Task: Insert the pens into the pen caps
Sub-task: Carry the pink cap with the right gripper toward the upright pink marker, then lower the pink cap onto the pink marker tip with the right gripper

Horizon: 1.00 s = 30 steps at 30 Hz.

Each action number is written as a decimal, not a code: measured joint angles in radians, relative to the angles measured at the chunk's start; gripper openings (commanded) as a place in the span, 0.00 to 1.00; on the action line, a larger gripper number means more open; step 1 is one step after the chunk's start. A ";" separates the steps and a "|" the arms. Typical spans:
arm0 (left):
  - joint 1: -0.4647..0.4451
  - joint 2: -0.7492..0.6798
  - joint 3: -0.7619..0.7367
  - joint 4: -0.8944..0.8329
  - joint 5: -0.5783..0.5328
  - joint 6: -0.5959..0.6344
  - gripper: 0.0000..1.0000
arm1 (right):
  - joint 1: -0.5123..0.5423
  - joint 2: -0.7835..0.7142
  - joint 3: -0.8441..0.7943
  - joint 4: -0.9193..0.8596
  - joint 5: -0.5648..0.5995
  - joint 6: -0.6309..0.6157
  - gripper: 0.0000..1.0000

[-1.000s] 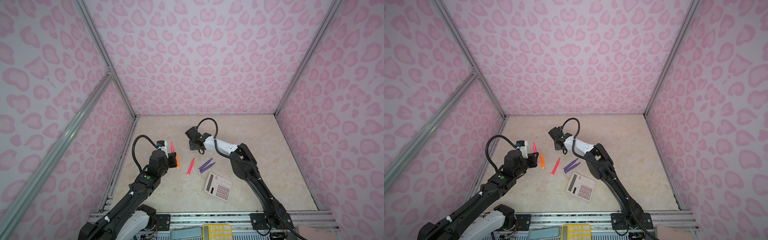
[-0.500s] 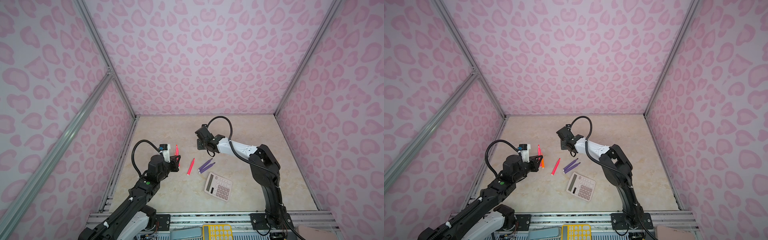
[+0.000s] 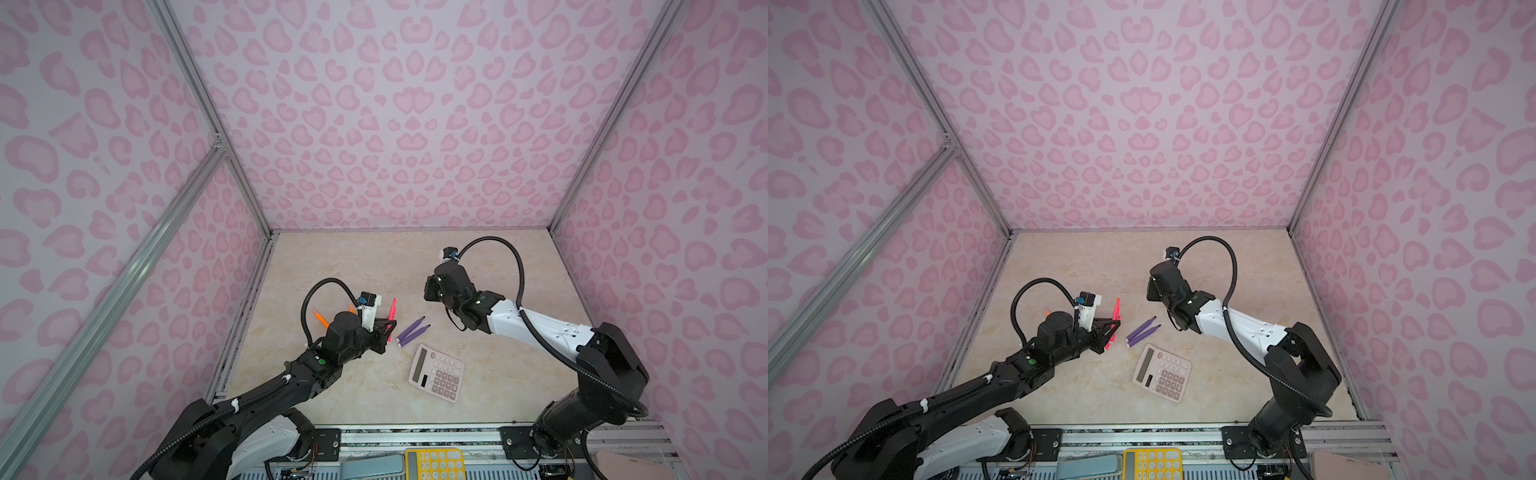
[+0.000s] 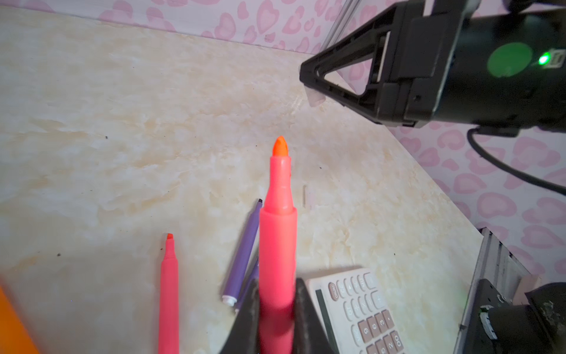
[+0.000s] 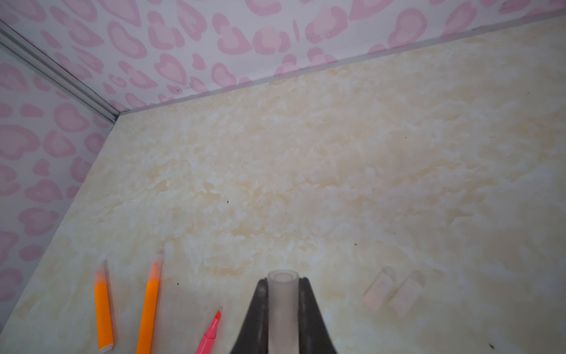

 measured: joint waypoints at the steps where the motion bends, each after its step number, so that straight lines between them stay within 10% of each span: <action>1: -0.010 0.019 0.003 0.016 0.002 0.000 0.03 | -0.001 -0.027 -0.026 0.019 0.003 0.004 0.00; 30: -0.101 0.286 0.142 0.151 0.002 0.002 0.03 | 0.070 -0.138 -0.182 0.236 -0.038 0.112 0.00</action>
